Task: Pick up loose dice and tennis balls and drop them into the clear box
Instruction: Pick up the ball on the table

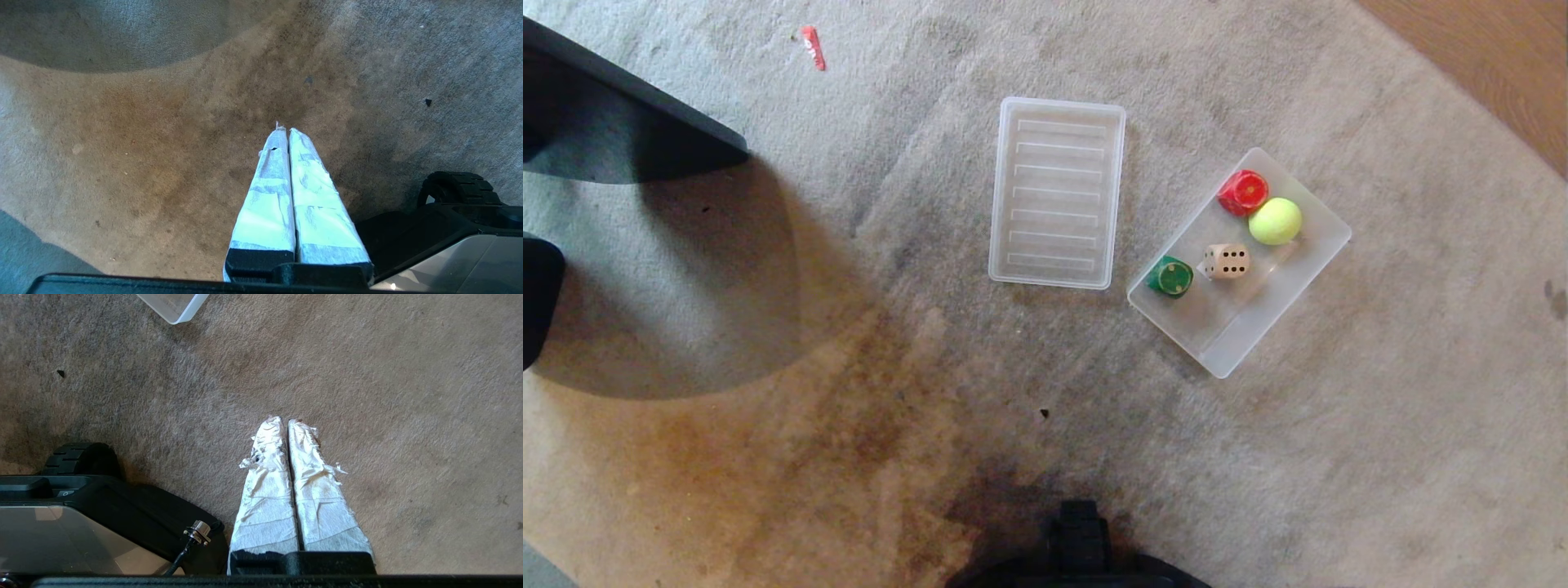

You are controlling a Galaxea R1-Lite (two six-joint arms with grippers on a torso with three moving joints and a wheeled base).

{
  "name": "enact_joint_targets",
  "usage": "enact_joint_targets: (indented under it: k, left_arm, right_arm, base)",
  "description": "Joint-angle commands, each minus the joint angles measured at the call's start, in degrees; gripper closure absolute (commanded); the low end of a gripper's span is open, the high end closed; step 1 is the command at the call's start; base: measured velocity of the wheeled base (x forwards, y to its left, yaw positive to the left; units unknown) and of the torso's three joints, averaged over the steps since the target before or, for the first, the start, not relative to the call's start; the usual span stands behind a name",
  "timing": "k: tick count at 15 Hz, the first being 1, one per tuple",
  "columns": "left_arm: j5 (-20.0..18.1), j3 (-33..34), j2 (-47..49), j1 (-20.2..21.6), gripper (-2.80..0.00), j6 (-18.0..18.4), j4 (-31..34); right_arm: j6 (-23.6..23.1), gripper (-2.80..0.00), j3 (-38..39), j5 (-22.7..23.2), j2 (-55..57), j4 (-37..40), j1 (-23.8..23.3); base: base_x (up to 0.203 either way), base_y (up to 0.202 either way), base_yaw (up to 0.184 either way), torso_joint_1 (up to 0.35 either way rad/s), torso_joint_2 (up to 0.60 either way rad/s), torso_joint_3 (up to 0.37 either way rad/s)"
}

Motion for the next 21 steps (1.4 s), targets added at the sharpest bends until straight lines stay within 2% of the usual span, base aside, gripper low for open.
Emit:
enact_joint_targets:
  k: [1, 10, 21]
  left_arm:
    - [0.02, 0.09, -0.02, 0.00, 0.00, -0.05, 0.00]
    - [0.02, 0.00, 0.06, 0.00, 0.00, -0.22, 0.00]
    - [0.02, 0.09, -0.02, 0.00, 0.00, -0.13, 0.00]
  right_arm:
    - [-0.05, 0.00, 0.18, -0.02, 0.09, 0.04, 0.00]
    - [-0.05, 0.00, 0.18, -0.02, 0.09, 0.04, 0.00]
    - [-0.05, 0.00, 0.18, -0.02, 0.09, 0.04, 0.00]
  base:
    - [0.000, 0.000, 0.000, 0.000, 0.00, 0.000]
    - [0.000, 0.000, 0.000, 0.000, 0.00, 0.009]
    - [0.000, 0.000, 0.000, 0.002, 0.00, 0.187]
